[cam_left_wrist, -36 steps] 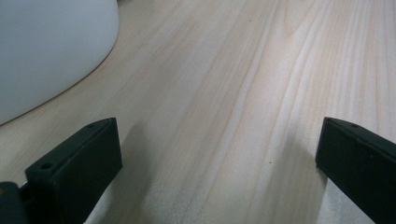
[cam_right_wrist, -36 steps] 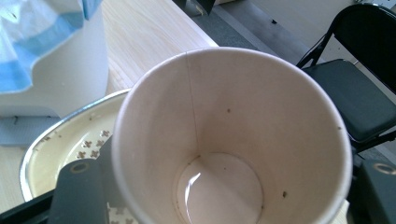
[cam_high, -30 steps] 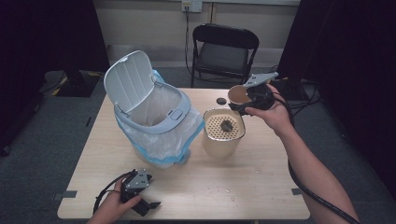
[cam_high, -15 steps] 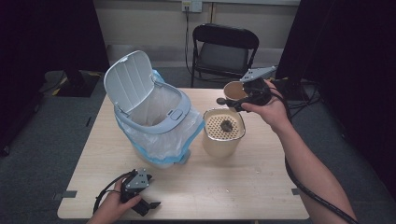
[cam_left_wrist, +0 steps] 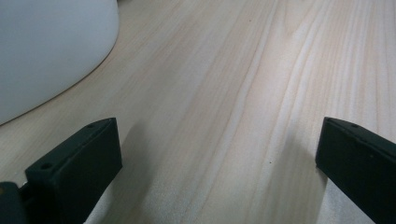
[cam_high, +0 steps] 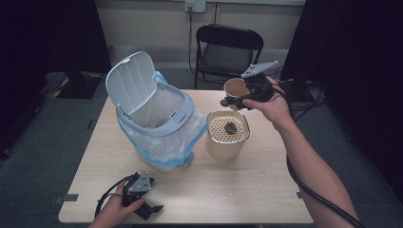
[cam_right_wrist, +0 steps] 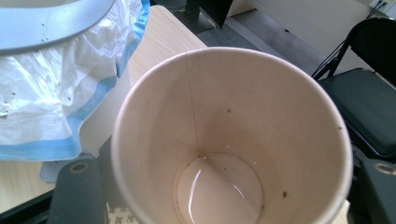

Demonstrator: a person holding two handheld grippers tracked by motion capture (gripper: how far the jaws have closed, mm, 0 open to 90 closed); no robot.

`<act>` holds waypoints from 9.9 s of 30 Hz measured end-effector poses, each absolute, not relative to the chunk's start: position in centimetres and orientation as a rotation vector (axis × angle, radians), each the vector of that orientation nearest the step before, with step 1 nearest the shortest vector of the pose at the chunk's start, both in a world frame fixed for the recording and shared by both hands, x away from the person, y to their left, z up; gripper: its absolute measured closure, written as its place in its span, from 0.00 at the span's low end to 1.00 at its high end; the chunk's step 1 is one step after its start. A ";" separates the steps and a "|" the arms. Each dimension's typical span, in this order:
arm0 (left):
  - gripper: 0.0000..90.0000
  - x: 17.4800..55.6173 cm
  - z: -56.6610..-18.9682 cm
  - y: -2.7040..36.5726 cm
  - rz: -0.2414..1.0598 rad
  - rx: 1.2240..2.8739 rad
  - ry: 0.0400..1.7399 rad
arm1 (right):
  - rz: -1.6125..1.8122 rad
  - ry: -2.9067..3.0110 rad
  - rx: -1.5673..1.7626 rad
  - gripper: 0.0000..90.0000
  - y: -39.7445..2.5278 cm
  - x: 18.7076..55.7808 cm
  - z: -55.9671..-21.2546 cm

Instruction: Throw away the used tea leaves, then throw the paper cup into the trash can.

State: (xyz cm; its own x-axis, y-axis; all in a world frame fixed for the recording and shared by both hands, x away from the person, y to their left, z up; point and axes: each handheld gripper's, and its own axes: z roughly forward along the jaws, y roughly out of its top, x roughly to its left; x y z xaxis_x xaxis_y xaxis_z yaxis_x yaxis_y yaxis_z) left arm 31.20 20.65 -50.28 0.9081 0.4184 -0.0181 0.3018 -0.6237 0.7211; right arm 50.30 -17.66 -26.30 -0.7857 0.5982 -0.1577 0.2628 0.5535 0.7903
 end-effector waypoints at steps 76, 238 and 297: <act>0.00 31.2 -50.3 20.7 0.195 2.293 0.507 | 1.245 2.484 0.484 0.30 -7.7 48.8 -21.3; 0.00 31.2 -50.3 20.7 0.197 2.292 0.508 | 1.263 2.622 0.614 0.16 -20.2 40.2 -34.6; 0.00 31.2 -50.3 20.6 0.197 2.288 0.512 | 1.187 2.624 0.764 0.16 -22.9 37.7 -48.6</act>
